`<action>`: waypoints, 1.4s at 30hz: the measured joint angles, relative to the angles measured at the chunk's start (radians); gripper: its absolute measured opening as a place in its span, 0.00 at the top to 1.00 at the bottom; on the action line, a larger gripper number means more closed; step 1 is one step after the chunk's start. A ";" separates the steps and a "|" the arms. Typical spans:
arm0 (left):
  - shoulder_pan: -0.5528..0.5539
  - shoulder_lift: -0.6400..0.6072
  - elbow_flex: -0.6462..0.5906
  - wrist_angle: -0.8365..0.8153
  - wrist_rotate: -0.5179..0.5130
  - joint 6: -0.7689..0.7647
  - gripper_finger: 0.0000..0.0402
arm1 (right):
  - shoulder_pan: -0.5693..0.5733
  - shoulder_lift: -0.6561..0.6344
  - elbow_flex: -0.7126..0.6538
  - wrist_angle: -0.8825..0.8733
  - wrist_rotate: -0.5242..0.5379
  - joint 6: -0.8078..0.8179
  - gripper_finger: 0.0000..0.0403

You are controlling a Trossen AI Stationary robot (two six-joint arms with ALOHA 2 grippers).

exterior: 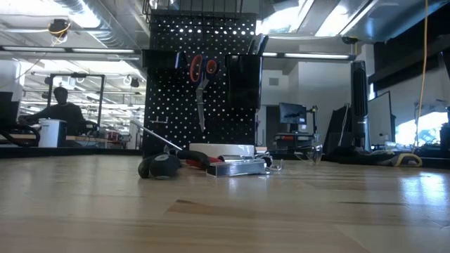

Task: Hang tools onto peg board
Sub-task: Put the silver wrench into the right black bin on the peg board

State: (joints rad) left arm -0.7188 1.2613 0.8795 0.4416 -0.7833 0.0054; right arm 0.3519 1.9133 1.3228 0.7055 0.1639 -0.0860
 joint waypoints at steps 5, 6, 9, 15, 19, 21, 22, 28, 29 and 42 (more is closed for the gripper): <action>0.000 0.000 0.000 0.002 0.015 0.000 0.89 | -0.001 0.000 0.000 -0.001 0.000 -0.002 0.93; 0.000 0.000 0.000 0.004 0.018 0.001 0.89 | -0.001 0.000 -0.001 -0.004 0.000 -0.002 0.94; 0.000 0.000 0.001 0.002 0.019 0.001 0.90 | 0.001 0.000 -0.001 -0.013 0.000 -0.026 0.99; 0.000 0.000 0.001 0.015 0.019 0.013 0.89 | 0.002 -0.001 0.000 -0.029 -0.023 -0.045 1.00; 0.000 0.000 0.000 0.016 0.019 0.015 0.90 | 0.002 -0.002 0.000 -0.043 -0.037 -0.045 1.00; 0.000 0.001 -0.001 0.025 0.019 0.022 0.90 | 0.002 0.000 0.001 -0.050 -0.037 -0.045 1.00; 0.000 0.002 -0.001 0.047 0.019 0.029 0.90 | 0.002 0.006 0.002 -0.056 -0.037 -0.043 1.00; -0.007 0.000 0.000 0.111 0.017 0.070 0.90 | -0.005 0.079 0.025 -0.081 -0.041 -0.019 1.00; -0.010 0.000 0.000 0.118 0.017 0.080 0.90 | -0.007 0.088 0.037 -0.092 -0.041 -0.016 1.00; -0.129 -0.034 0.000 -0.024 -0.251 0.097 0.90 | 0.047 -0.036 0.097 -0.669 0.193 -0.048 1.00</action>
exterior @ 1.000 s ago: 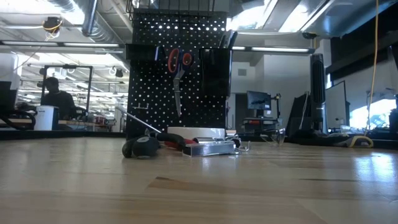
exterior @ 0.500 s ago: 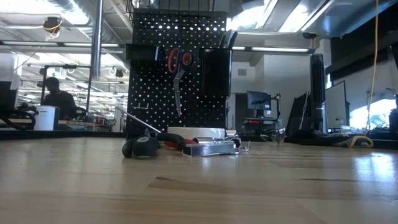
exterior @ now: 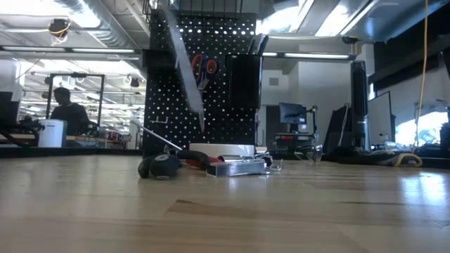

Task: Hang tools onto peg board
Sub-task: Put the silver wrench into the right black bin on the peg board

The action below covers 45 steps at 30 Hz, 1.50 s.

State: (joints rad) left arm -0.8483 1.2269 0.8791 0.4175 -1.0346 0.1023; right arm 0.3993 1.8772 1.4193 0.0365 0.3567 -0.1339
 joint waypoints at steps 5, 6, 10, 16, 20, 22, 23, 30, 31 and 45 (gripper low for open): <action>-0.013 -0.016 0.000 -0.107 -0.053 -0.079 0.90 | 0.051 -0.058 -0.002 -0.383 0.123 0.122 1.00; -0.007 -0.016 0.000 -0.125 -0.056 -0.097 0.90 | 0.057 -0.066 -0.001 -0.456 0.127 0.162 1.00; 0.023 -0.017 0.000 -0.206 -0.056 -0.185 0.89 | 0.067 -0.067 -0.013 -0.721 0.111 0.331 1.00; 0.075 -0.017 0.000 -0.352 -0.018 -0.337 0.89 | 0.065 -0.065 -0.138 -0.687 0.067 0.424 1.00; 0.099 -0.017 0.000 -0.397 0.019 -0.392 0.89 | 0.051 -0.064 -0.221 -0.578 0.058 0.428 1.00; 0.105 -0.017 0.000 -0.413 0.028 -0.406 0.89 | 0.042 -0.062 -0.248 -0.541 0.051 0.443 0.99; 0.106 -0.016 -0.001 -0.413 0.028 -0.410 0.89 | 0.036 -0.062 -0.259 -0.530 0.051 0.450 0.99; 0.113 -0.005 -0.003 -0.416 0.030 -0.409 0.89 | 0.010 -0.062 -0.279 -0.491 -0.030 0.504 0.85; 0.115 -0.005 -0.003 -0.416 0.030 -0.409 0.89 | 0.010 -0.062 -0.279 -0.492 -0.036 0.504 0.82; 0.123 0.009 -0.004 -0.411 0.030 -0.400 0.89 | 0.054 -0.160 -0.074 -0.716 0.050 0.457 0.63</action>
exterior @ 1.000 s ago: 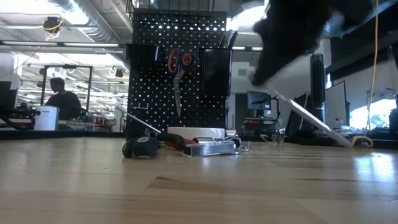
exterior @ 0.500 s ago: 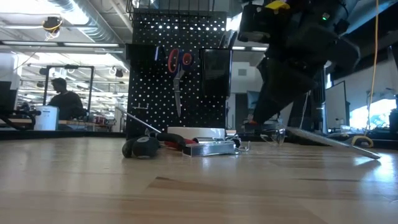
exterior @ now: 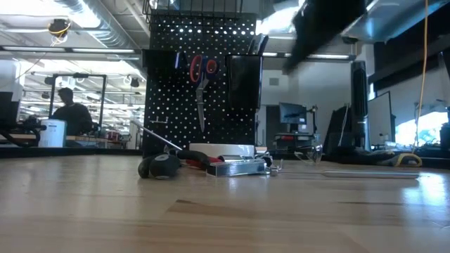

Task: Hang tools onto peg board
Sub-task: Put the silver wrench into the right black bin on the peg board

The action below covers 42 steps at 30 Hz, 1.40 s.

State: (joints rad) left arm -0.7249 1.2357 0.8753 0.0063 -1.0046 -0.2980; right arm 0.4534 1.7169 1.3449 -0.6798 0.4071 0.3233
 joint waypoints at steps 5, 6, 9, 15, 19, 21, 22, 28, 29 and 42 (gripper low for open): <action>0.021 0.050 0.000 0.021 -0.006 0.037 0.89 | 0.038 -0.033 -0.105 0.596 0.240 -0.268 0.63; 0.026 0.062 0.000 0.029 -0.008 0.040 0.89 | 0.039 -0.031 -0.138 0.737 0.243 -0.336 0.63; 0.041 0.089 0.000 0.044 -0.017 0.048 0.89 | 0.017 -0.029 -0.222 1.115 0.200 -0.435 0.63; 0.058 0.132 0.000 0.074 -0.113 0.045 0.89 | -0.017 -0.031 -0.285 1.449 0.190 -0.363 0.63; 0.069 0.176 0.000 0.136 -0.148 0.080 0.89 | -0.031 -0.031 -0.285 1.461 0.202 -0.274 0.63; 0.074 0.197 0.000 0.177 -0.167 0.092 0.89 | -0.037 -0.024 -0.285 1.468 0.221 -0.255 0.63; 0.077 0.206 0.000 0.192 -0.173 0.096 0.89 | -0.037 -0.022 -0.285 1.468 0.234 -0.252 0.63; 0.090 0.234 0.000 0.222 -0.198 0.092 0.89 | -0.048 -0.016 -0.285 1.484 0.262 -0.245 0.63; 0.091 0.234 0.000 0.223 -0.198 0.092 0.89 | -0.049 -0.016 -0.285 1.489 0.257 -0.240 0.63; 0.097 0.234 0.000 0.219 -0.197 0.087 0.89 | -0.103 0.004 -0.283 1.499 0.204 -0.170 0.72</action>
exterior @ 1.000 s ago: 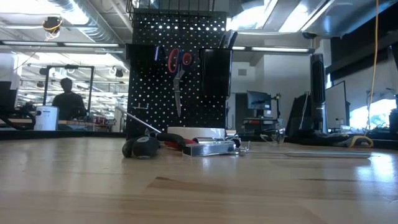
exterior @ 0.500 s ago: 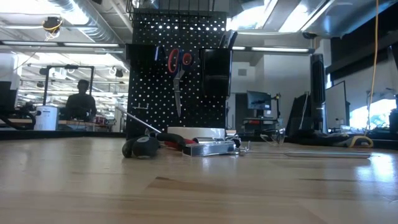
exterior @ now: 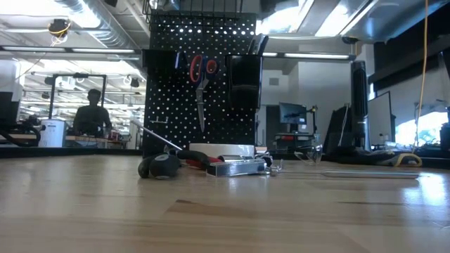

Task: Hang tools onto peg board
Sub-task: Put the silver wrench into the right black bin on the peg board

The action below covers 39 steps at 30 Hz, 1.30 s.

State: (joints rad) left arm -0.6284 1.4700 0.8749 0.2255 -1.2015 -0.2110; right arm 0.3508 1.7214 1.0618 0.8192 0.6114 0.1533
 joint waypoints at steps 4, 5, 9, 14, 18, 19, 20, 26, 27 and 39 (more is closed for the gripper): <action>0.000 0.000 0.000 0.000 -0.001 0.001 0.89 | 0.000 0.000 0.000 0.001 -0.002 -0.020 0.87; 0.000 0.000 0.000 0.000 -0.002 0.001 0.89 | 0.000 0.000 0.000 0.005 -0.002 -0.032 0.92; 0.000 -0.001 0.000 -0.001 0.019 0.000 0.89 | 0.003 0.000 0.000 0.014 -0.008 -0.058 0.95; 0.005 -0.002 0.000 0.003 0.069 -0.014 0.89 | 0.003 0.000 0.000 0.015 -0.003 -0.062 0.93; 0.026 -0.010 0.000 0.000 0.159 -0.034 0.89 | 0.004 -0.001 0.000 0.019 -0.010 -0.102 0.96; 0.029 -0.010 0.000 0.000 0.168 -0.034 0.89 | 0.004 -0.003 0.000 0.018 -0.010 -0.109 0.96; 0.030 -0.010 0.000 -0.002 0.176 -0.032 0.89 | 0.003 -0.007 0.000 0.014 -0.009 -0.112 0.96; 0.029 -0.021 0.002 0.003 0.181 -0.017 0.89 | 0.004 -0.050 0.000 -0.008 -0.002 -0.158 0.94; 0.028 -0.027 0.002 0.001 0.181 -0.017 0.89 | 0.004 -0.059 0.000 -0.020 -0.002 -0.161 0.95; -0.060 -0.144 0.000 -0.245 0.152 -0.037 0.89 | 0.002 -0.277 0.002 -0.162 0.224 -0.393 0.95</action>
State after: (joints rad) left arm -0.6884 1.3258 0.8749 -0.0196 -1.0492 -0.2483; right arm 0.3531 1.4442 1.0641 0.6572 0.8352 -0.2396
